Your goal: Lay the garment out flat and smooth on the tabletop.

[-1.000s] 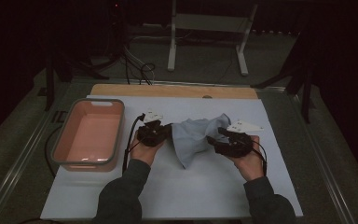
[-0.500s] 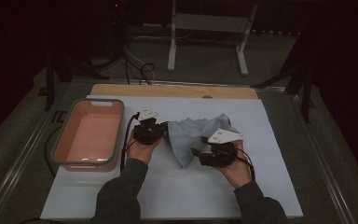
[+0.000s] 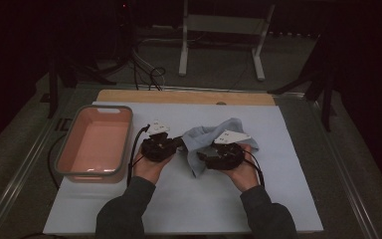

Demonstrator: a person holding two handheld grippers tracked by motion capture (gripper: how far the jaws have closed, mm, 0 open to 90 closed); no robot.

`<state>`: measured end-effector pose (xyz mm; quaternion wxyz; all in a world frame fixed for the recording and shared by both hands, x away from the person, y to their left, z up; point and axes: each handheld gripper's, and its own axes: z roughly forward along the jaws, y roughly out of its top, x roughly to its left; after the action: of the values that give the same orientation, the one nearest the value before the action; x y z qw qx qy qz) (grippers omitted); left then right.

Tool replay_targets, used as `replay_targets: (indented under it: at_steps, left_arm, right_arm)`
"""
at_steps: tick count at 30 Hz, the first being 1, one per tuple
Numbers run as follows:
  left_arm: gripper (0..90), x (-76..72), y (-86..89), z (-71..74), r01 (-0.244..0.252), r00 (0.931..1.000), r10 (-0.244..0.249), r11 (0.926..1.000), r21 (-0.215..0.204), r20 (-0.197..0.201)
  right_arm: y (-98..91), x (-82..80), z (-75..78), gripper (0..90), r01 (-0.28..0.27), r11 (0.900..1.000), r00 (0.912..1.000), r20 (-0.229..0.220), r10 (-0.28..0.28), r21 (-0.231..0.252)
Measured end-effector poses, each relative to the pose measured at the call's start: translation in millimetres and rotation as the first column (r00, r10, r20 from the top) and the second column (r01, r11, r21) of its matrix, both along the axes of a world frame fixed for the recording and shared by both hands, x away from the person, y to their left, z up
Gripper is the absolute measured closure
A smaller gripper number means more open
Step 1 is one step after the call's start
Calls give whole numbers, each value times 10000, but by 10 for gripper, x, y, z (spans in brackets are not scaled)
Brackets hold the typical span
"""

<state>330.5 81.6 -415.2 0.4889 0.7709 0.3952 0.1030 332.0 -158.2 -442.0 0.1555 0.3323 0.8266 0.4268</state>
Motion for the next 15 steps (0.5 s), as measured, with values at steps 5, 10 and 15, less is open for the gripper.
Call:
replay_targets:
  at_steps: [5,10,15]
  left_arm:
    - [896,-114,-25,33,307,9995,-307,9995,-72,50]
    - [896,-208,-24,53,547,9985,-545,9982,-259,82]
    - [896,-209,-22,69,488,9988,-485,9982,-354,77]
  right_arm:
    - [55,44,6,306,-266,9996,9996,-99,266,-6]
    - [132,55,-12,256,-1131,9936,9932,-279,1129,-29]
    - [214,-19,-28,194,-2135,9769,9755,-542,2134,32]
